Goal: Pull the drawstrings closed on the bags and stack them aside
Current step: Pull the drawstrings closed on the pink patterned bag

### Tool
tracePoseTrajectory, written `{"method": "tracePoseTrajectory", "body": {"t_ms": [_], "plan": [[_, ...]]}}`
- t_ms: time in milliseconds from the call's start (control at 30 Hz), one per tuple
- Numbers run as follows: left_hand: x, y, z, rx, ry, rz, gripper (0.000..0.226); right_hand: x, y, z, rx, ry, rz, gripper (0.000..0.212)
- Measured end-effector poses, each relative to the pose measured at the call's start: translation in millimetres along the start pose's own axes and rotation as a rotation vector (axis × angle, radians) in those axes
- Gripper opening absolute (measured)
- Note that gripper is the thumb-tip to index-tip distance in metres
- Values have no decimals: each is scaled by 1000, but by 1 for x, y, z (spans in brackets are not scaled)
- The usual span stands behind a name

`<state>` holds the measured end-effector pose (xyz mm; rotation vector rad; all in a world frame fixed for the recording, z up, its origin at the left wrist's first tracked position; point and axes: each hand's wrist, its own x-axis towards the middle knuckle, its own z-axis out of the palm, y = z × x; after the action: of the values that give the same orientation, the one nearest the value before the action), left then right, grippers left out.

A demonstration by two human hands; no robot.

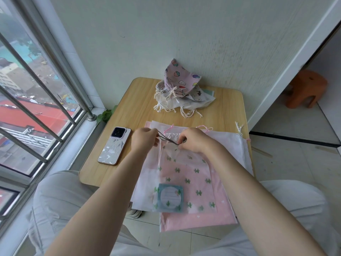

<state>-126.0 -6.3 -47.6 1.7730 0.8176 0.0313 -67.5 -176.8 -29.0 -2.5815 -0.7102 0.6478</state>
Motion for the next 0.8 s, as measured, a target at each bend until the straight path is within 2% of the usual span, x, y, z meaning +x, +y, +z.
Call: {"method": "tracePoseTrajectory", "body": {"t_ms": [100,133,167,233,300,367,433,500,667,800], "plan": [[8,4,-9,-33,223,50,19,2,1,4,-3,7,16,16],[11,5,-11,21,283,46,28,2,2,7,-10,10,20,15],[12,6,-12,102,317,42,46,4,2,9,-23,11,26,13],[11,7,-12,269,330,106,75,5,1,13,-46,7,36,13],[5,9,-6,326,238,255,73,5,0,15,-64,14,31,15],[0,12,2,330,-7,355,56,4,-2,17,-81,26,17,16],[-4,13,9,438,-272,375,45,3,-4,18,-101,47,7,19],[-8,14,15,624,-418,374,38,2,-5,18,-128,73,-9,24],[-8,11,21,829,-389,444,19,3,-1,18,-99,80,-21,18],[-5,9,20,932,-271,487,18,2,-1,17,-37,107,-38,23]]}}
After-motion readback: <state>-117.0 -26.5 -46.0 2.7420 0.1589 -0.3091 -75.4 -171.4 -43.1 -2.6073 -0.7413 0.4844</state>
